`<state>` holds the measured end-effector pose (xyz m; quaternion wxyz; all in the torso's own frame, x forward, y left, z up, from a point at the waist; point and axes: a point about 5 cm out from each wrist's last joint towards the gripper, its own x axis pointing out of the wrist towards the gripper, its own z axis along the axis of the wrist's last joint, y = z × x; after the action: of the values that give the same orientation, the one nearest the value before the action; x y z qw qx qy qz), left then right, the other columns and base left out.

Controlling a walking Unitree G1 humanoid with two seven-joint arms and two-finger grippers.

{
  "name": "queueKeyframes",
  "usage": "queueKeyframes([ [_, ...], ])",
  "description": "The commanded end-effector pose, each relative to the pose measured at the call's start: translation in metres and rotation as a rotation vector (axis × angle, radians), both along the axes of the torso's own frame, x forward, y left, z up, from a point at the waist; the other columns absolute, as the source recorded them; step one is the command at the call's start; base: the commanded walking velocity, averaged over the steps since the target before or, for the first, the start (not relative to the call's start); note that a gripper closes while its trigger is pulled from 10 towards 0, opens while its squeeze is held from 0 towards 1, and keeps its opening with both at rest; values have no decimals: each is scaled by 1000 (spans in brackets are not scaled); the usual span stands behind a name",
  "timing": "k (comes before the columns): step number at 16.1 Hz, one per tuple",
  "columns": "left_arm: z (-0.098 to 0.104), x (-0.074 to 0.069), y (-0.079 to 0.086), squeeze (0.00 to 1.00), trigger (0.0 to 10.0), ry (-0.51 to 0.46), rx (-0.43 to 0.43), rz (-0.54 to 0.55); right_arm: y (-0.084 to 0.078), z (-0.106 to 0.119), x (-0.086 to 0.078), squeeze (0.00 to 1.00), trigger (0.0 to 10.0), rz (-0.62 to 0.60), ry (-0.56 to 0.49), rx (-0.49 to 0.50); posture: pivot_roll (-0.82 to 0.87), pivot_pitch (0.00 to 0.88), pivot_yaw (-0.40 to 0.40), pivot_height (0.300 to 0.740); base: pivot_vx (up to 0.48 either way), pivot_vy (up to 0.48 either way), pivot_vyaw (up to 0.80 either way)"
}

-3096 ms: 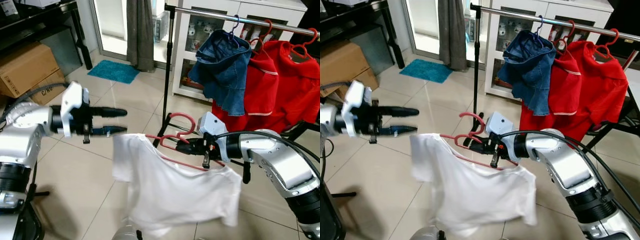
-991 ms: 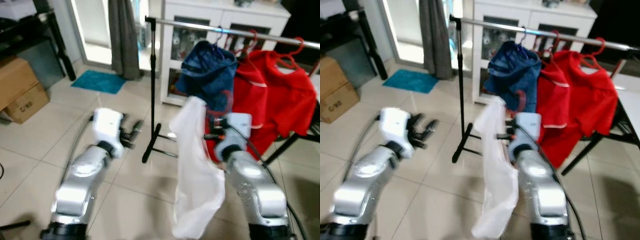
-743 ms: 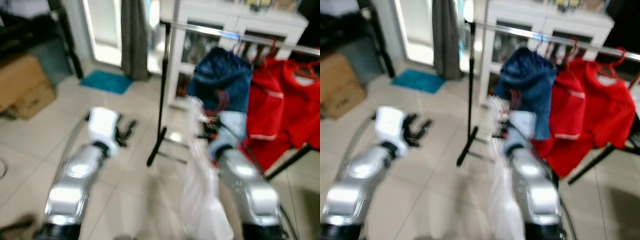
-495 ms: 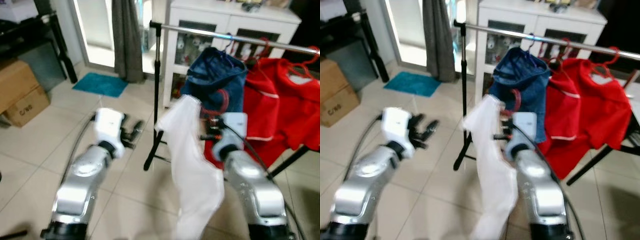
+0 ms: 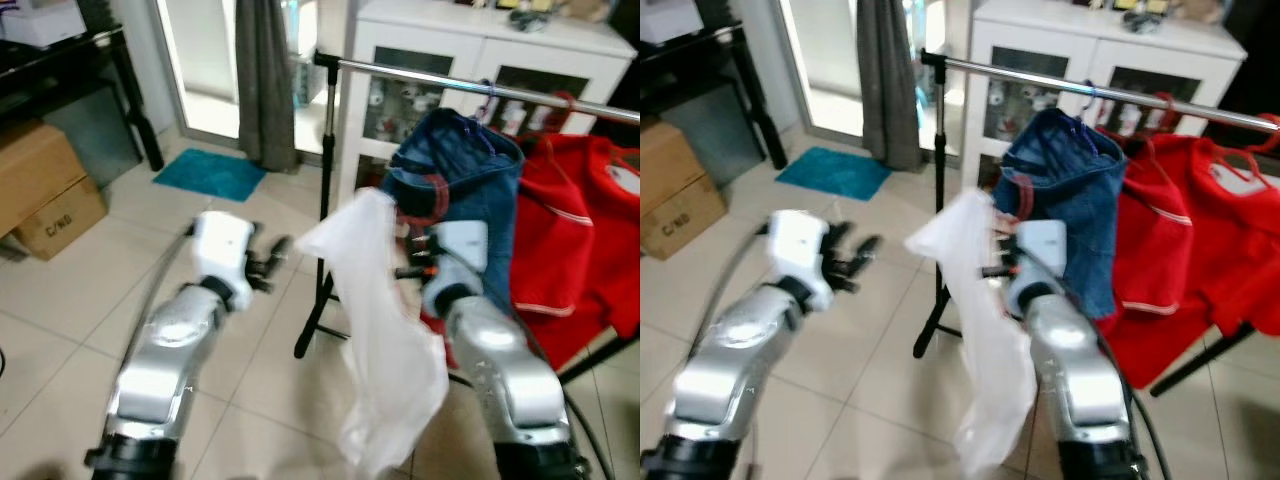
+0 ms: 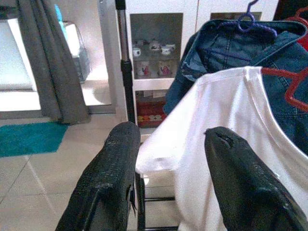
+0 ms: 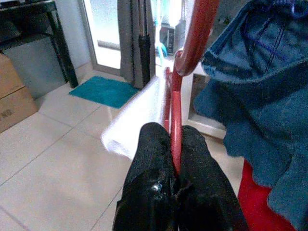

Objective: Hang hanger

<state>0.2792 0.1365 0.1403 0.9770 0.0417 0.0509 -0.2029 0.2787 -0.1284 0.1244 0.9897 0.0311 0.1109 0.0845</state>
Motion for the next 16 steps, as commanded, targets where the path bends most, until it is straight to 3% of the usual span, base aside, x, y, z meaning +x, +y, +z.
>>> queueKeyframes([
  [1, 3, 3, 8, 0, 10000, -12, 17, 26, 9, 9, 3, 0, 10000, 26, -44, 11, 37, 0, -41, 723, 371, 0, 0],
  [16, 5, 5, 8, 0, 10000, -22, 38, 14, 14, 12, 5, 0, 10000, 60, -58, -12, 43, 0, -36, 723, 372, 0, 0],
])
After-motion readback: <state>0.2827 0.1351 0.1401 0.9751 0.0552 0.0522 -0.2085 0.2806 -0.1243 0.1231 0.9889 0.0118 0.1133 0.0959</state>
